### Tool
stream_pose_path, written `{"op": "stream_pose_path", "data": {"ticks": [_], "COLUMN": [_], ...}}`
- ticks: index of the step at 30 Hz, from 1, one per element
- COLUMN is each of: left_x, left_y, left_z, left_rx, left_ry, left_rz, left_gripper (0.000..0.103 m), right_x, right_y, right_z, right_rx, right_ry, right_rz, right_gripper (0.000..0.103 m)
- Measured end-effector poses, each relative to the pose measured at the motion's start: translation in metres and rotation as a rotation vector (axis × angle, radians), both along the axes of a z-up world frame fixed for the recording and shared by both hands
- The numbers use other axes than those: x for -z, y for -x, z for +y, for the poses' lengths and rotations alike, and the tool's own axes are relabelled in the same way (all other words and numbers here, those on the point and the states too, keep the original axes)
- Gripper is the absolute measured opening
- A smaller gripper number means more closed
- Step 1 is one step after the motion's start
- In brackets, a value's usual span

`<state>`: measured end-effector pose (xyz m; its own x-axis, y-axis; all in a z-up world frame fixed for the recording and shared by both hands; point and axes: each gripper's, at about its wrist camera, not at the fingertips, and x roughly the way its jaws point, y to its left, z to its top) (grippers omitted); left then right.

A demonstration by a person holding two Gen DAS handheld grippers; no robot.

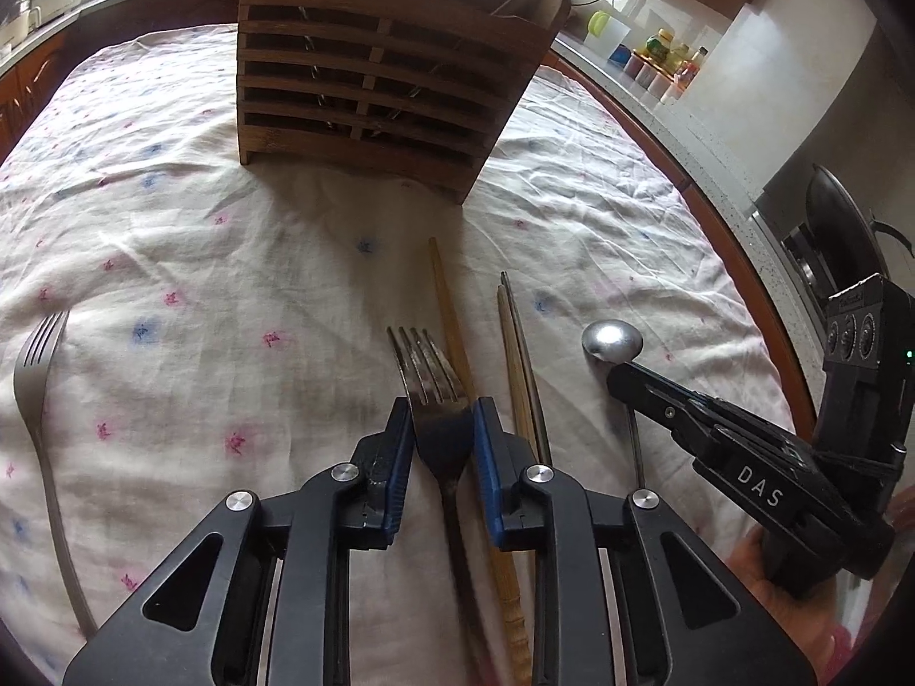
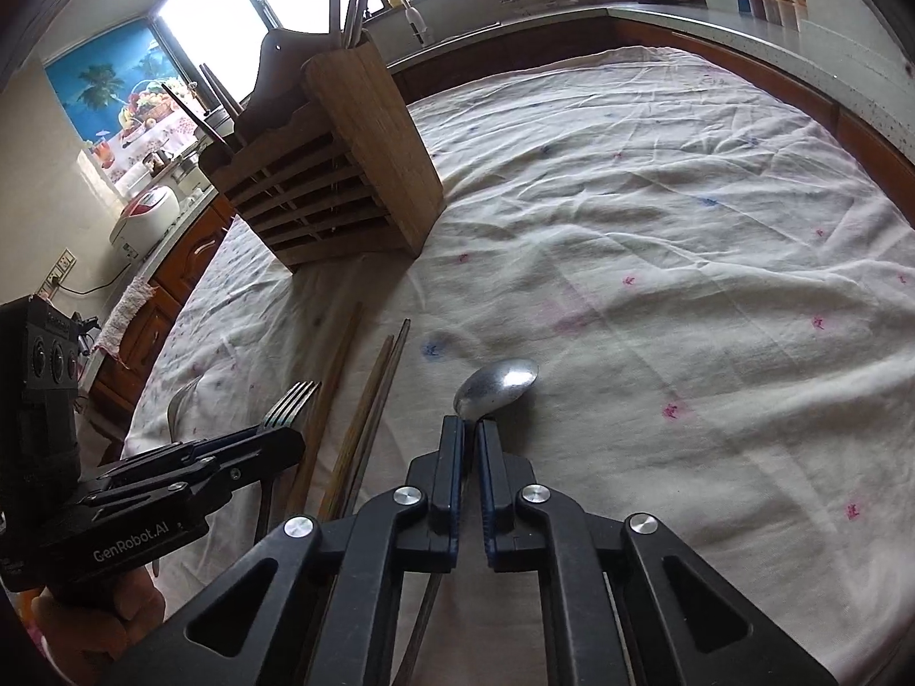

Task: Organize utensils
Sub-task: 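Close the left tool on the dark-handled fork while the right tool grasps the metal spoon, then lift the fork and spoon and lower them into the caddy with both tools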

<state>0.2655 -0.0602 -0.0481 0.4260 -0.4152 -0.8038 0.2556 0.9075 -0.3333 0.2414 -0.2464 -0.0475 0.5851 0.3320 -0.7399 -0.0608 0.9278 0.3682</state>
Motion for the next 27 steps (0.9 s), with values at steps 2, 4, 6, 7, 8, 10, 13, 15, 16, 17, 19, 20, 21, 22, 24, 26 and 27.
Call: {"op": "stream_pose_path", "data": {"ticks": [2, 4, 6, 7, 8, 10, 13, 15, 16, 17, 19, 20, 21, 22, 24, 26, 27], "left_x": [-0.002, -0.007, -0.014, -0.018, -0.022, -0.031, -0.045, -0.055, -0.060, -0.064, -0.073, -0.076, -0.079, -0.082, -0.087, -0.091, -0.093], "left_y": [0.003, 0.007, 0.012, 0.014, 0.016, 0.021, 0.028, 0.034, 0.037, 0.039, 0.044, 0.046, 0.048, 0.049, 0.052, 0.055, 0.056], "left_z": [0.005, 0.011, 0.018, 0.021, 0.025, 0.031, 0.041, 0.047, 0.050, 0.052, 0.057, 0.059, 0.061, 0.063, 0.066, 0.069, 0.070], "left_rx": [-0.008, -0.018, -0.028, -0.034, -0.040, -0.051, -0.067, -0.074, -0.076, -0.079, -0.086, -0.088, -0.092, -0.096, -0.101, -0.105, -0.109], "left_ry": [0.010, 0.025, 0.040, 0.048, 0.053, 0.066, 0.083, 0.097, 0.103, 0.108, 0.119, 0.126, 0.132, 0.135, 0.138, 0.153, 0.148], "left_rz": [-0.003, -0.014, -0.028, -0.035, -0.043, -0.064, -0.096, -0.119, -0.130, -0.141, -0.160, -0.166, -0.173, -0.181, -0.191, -0.201, -0.210], "left_gripper": [0.019, 0.019, 0.019, 0.019, 0.019, 0.019, 0.019, 0.019, 0.018, 0.018, 0.018, 0.017, 0.016, 0.007, 0.002, 0.002, 0.002], "right_x": [-0.002, -0.006, -0.011, -0.013, -0.017, -0.023, -0.035, -0.043, -0.047, -0.051, -0.058, -0.061, -0.065, -0.067, -0.073, -0.078, -0.080], "right_y": [0.003, 0.007, 0.009, 0.011, 0.013, 0.017, 0.021, 0.024, 0.026, 0.027, 0.031, 0.032, 0.033, 0.034, 0.036, 0.039, 0.040], "right_z": [0.001, 0.000, -0.001, -0.001, -0.002, -0.002, -0.002, -0.001, 0.000, 0.000, 0.000, -0.001, -0.001, -0.001, 0.000, 0.000, 0.001], "right_rx": [-0.003, -0.001, 0.001, 0.001, 0.000, 0.002, 0.002, 0.002, 0.001, 0.002, 0.002, 0.001, 0.000, 0.002, 0.004, 0.006, 0.005], "right_ry": [-0.002, -0.010, -0.014, -0.018, -0.026, -0.029, -0.032, -0.034, -0.034, -0.034, -0.039, -0.043, -0.048, -0.053, -0.057, -0.056, -0.058], "right_rz": [-0.008, -0.018, -0.029, -0.035, -0.042, -0.059, -0.088, -0.109, -0.119, -0.129, -0.147, -0.155, -0.163, -0.170, -0.183, -0.196, -0.202], "right_gripper": [0.003, 0.002, 0.002, 0.002, 0.002, 0.002, 0.002, 0.002, 0.002, 0.002, 0.002, 0.002, 0.002, 0.002, 0.002, 0.002, 0.002]}}
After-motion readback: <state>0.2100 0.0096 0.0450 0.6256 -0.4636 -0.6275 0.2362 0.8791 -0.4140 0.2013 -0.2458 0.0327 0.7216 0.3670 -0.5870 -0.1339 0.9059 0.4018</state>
